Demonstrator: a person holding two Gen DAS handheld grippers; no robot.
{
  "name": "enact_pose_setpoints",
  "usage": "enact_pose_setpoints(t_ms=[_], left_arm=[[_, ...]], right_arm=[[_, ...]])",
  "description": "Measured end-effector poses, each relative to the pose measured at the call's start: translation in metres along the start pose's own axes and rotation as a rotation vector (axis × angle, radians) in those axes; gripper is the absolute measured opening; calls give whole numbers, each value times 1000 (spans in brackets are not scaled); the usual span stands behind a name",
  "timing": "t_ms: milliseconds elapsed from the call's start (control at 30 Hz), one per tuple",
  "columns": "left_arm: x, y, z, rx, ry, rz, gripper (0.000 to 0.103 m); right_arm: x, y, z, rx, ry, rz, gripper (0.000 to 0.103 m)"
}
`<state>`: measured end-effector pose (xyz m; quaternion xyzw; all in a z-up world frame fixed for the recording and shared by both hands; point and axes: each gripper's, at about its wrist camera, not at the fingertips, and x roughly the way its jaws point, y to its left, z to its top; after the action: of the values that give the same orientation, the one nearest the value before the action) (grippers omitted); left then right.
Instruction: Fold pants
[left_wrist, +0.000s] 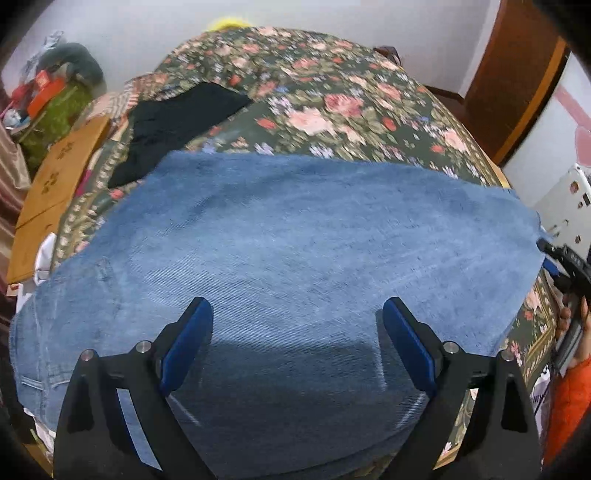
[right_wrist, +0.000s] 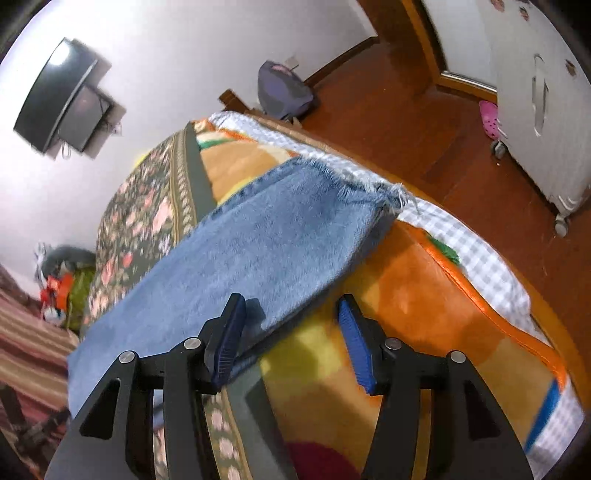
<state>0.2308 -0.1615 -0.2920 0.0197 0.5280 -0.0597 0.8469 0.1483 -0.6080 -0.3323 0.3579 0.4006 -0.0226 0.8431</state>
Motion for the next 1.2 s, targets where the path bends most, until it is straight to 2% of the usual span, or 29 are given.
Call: enact_pose_setpoints(t_ms=[67,100,133,200,300,467,600,733,833,967,1200], left_arm=[[2,-6,-2,28,-11,28,95],[2,-9,-3,46,-13,34,95],[2,-11,-4,53,-15,33,95],[2,-14,-5,63,-18,29,95],[-1,-18,-4,80,-21,20,95],[-15,-17,1,79,-60,18,95],[-31,-11,3,62,-94,15,95],[-47,-2,3,32,-133,1,95],[-59,5,3,8,-159,-7,95],[-72,14,0,-9,-186,-7,95],[-86,33,-7,-49,-217,1,95]], right_arm=[[3,-4,5,37,-19,6,43],[3,-6,7,47,-24,2,34],[3,-8,9,54,-29,1,30],[1,-9,13,60,-38,13,14],[-7,0,18,19,-52,9,10],[-40,36,26,-96,-150,27,8],[-74,89,31,-241,-216,94,8],[-94,145,21,-374,-238,199,7],[-100,181,7,-458,-224,274,7],[-90,224,-21,-559,-161,362,7],[-40,261,-81,-667,46,453,7]])
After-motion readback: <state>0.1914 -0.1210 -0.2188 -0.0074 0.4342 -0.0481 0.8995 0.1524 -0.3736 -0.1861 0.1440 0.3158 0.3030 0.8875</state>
